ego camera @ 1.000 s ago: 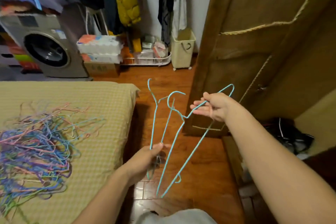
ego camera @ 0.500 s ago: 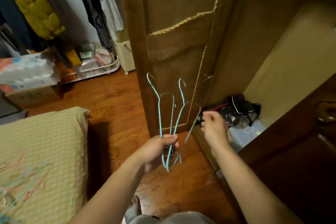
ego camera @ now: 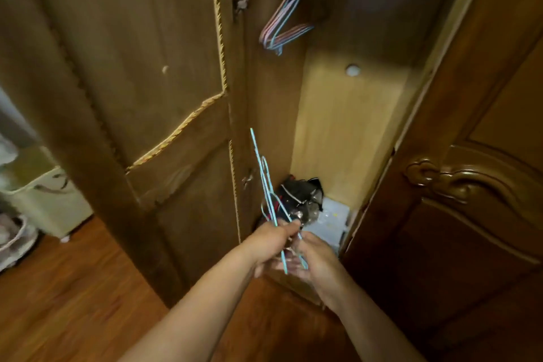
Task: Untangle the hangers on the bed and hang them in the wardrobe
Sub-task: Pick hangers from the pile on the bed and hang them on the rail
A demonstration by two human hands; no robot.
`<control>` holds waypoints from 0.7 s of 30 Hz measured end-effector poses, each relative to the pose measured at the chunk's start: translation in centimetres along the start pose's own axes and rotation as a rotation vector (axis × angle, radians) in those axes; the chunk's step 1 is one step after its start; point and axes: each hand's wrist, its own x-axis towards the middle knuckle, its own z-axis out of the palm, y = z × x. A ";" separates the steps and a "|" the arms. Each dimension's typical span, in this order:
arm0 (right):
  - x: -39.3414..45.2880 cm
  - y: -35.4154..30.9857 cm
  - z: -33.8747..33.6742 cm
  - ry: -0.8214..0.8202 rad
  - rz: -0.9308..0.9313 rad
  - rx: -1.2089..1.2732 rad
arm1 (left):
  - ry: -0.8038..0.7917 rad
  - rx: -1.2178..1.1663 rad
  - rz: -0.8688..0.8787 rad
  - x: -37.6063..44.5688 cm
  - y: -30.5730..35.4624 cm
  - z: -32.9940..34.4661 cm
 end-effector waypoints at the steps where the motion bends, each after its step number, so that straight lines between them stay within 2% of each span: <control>1: 0.1 -0.9 -0.5 0.065 -0.001 0.012 | -0.009 0.064 0.018 0.4 1.3 -0.1; 4: 0.8 -4.7 -2.7 0.200 -0.077 -0.003 | 0.072 0.190 0.085 1.2 5.5 -1.1; 6: 1.6 -8.9 -4.8 0.253 -0.177 0.021 | 0.058 0.207 0.116 1.7 10.1 -1.5; 9: 2.1 -16.8 -7.5 0.272 -0.300 0.142 | -0.018 0.156 0.158 1.7 17.7 -0.8; 13: 3.7 -26.0 -9.5 0.301 -0.409 0.279 | -0.007 0.017 0.329 1.1 24.8 1.0; 16: 5.6 -30.0 -9.4 0.340 -0.471 0.249 | 0.013 -0.045 0.397 2.1 27.6 1.4; 21: 8.5 -33.0 -8.6 0.391 -0.572 0.139 | 0.050 -0.126 0.456 6.6 31.6 1.4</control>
